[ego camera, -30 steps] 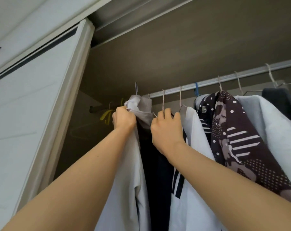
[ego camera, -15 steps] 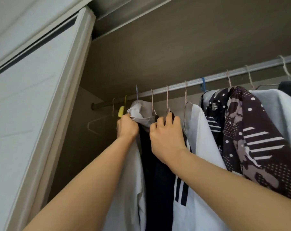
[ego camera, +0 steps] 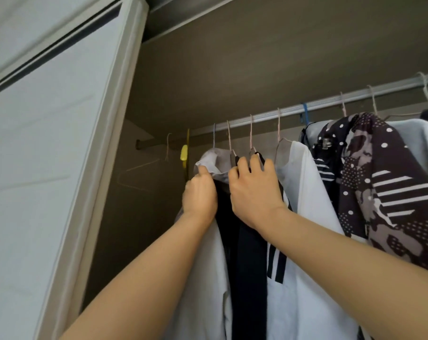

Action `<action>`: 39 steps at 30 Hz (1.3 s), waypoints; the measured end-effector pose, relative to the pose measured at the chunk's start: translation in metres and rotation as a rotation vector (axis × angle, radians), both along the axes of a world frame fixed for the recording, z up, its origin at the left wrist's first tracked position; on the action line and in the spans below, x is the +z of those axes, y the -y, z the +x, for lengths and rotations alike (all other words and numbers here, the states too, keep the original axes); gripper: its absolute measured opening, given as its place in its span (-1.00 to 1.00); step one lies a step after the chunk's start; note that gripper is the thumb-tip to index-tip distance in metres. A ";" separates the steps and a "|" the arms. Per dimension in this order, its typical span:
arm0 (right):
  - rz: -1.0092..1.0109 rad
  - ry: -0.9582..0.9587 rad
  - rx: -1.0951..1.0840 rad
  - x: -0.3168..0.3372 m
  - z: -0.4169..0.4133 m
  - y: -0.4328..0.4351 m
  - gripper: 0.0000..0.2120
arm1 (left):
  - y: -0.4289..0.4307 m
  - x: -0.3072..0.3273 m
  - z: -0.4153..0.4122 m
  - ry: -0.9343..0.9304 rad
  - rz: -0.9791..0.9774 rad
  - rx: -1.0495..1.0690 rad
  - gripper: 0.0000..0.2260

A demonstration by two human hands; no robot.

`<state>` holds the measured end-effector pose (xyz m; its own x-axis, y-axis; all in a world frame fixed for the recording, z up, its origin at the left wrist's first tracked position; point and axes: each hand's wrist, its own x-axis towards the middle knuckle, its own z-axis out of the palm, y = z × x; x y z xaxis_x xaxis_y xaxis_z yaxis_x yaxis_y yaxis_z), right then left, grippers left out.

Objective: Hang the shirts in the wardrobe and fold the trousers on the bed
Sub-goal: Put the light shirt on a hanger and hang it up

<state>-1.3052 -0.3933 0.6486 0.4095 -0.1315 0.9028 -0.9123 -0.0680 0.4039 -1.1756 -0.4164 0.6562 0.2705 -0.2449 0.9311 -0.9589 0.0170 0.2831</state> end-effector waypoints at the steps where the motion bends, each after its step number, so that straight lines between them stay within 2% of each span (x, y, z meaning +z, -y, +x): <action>1: 0.005 0.003 -0.007 -0.001 -0.001 -0.002 -0.58 | -0.004 0.000 -0.001 0.019 0.005 0.009 -0.57; 10: 0.026 0.016 0.029 0.002 -0.009 -0.019 -0.61 | -0.041 0.024 -0.008 -0.183 0.171 -0.081 -0.60; 14: 0.016 0.011 0.022 -0.001 -0.015 -0.023 -0.53 | -0.057 0.015 -0.013 -0.059 0.186 0.050 -0.49; 18: 0.019 0.000 0.031 -0.010 -0.017 -0.031 -0.45 | -0.072 -0.007 -0.017 0.131 0.107 0.102 -0.36; 24: 0.089 0.046 0.091 -0.029 -0.014 -0.058 -0.41 | -0.109 -0.033 -0.022 0.187 0.163 0.083 -0.29; 28: 0.139 0.113 0.223 -0.061 -0.019 -0.081 -0.47 | -0.142 -0.066 -0.022 0.246 0.191 0.053 -0.32; 32: 0.211 0.142 0.305 -0.099 -0.029 -0.102 -0.48 | -0.171 -0.098 -0.014 0.336 0.163 -0.031 -0.44; 36: 0.252 0.126 0.429 -0.134 -0.040 -0.127 -0.50 | -0.201 -0.128 -0.010 0.435 0.075 0.051 -0.58; 39: 0.316 0.146 0.556 -0.163 -0.043 -0.145 -0.58 | -0.222 -0.155 -0.007 0.423 0.097 0.110 -0.63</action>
<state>-1.3485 -0.2484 0.4859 0.3691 -0.2038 0.9068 -0.7506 -0.6407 0.1615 -1.1831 -0.1939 0.5016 -0.1002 -0.3273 0.9396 -0.9853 -0.0986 -0.1394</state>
